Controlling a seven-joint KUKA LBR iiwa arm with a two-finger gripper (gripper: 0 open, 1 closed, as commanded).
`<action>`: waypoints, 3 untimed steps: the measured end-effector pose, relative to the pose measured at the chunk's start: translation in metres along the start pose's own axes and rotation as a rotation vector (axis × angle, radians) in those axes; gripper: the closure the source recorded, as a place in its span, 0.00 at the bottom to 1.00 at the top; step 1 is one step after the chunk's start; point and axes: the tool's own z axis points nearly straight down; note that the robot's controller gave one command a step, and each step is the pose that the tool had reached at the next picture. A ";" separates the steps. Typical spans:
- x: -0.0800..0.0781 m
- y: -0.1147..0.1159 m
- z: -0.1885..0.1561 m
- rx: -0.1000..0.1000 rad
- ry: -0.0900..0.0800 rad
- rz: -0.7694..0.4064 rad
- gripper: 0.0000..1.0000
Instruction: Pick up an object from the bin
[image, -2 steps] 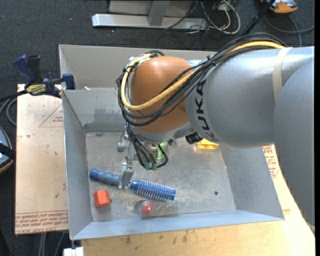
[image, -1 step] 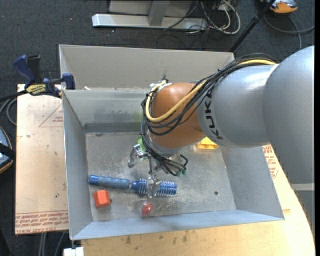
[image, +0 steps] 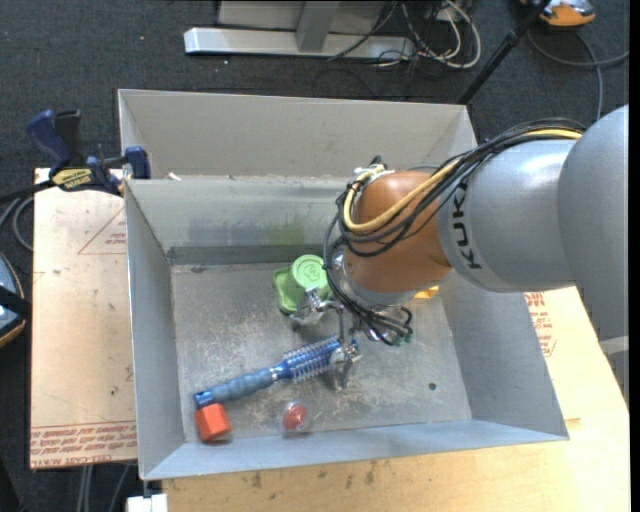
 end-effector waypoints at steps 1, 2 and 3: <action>-0.030 -0.003 0.001 0.003 0.014 0.005 0.00; -0.034 -0.004 -0.003 0.007 -0.002 0.009 1.00; -0.080 0.037 -0.175 0.007 0.000 0.029 1.00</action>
Offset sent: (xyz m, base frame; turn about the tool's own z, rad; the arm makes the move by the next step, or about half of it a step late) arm 0.0263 0.0089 -0.0053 0.0049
